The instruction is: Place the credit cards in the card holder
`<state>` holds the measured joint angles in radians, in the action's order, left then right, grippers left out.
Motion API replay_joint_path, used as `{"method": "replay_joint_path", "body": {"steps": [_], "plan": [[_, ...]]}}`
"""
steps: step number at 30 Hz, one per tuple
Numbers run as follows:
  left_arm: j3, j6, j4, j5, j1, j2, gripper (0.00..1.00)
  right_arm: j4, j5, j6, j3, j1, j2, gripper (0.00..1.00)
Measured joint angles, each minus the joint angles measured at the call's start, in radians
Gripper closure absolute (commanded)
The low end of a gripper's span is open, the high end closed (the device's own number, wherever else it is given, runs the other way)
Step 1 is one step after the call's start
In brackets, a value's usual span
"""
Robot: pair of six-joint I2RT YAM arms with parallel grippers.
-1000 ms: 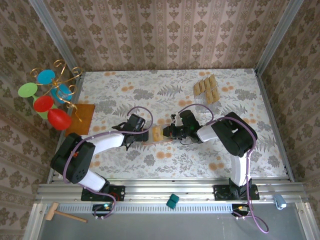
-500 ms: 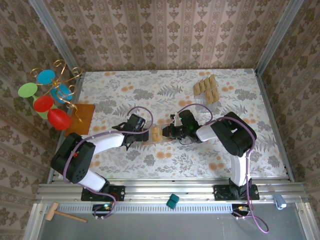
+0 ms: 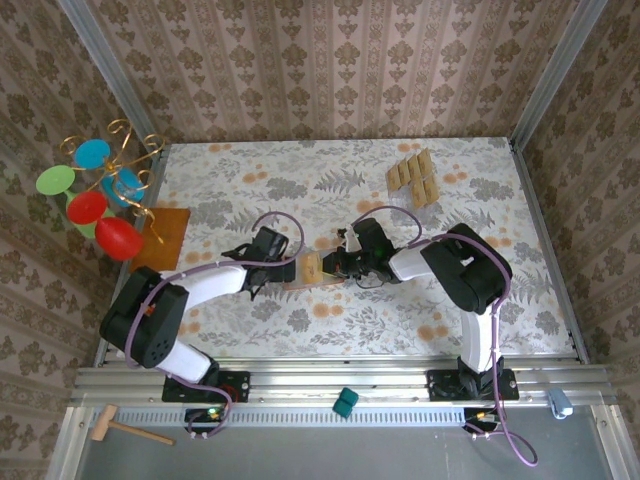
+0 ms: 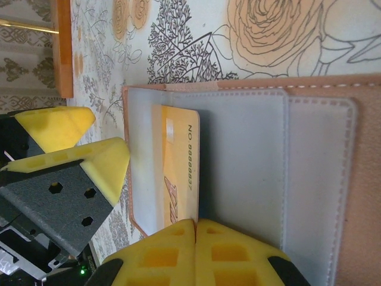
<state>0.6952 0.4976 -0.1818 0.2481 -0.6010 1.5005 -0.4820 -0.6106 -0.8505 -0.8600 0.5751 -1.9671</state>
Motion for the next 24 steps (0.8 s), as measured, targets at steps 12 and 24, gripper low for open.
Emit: {"method": "replay_joint_path", "body": {"steps": [12,24], "plan": [[-0.046,0.031,-0.033,-0.008,0.034,-0.087,0.00,0.227,0.058,0.088,-0.085,0.019,0.082,0.29],[-0.074,0.034,-0.062,-0.015,0.041,-0.088,0.00,0.569,0.220,0.224,-0.206,0.026,0.150,0.32]]}}
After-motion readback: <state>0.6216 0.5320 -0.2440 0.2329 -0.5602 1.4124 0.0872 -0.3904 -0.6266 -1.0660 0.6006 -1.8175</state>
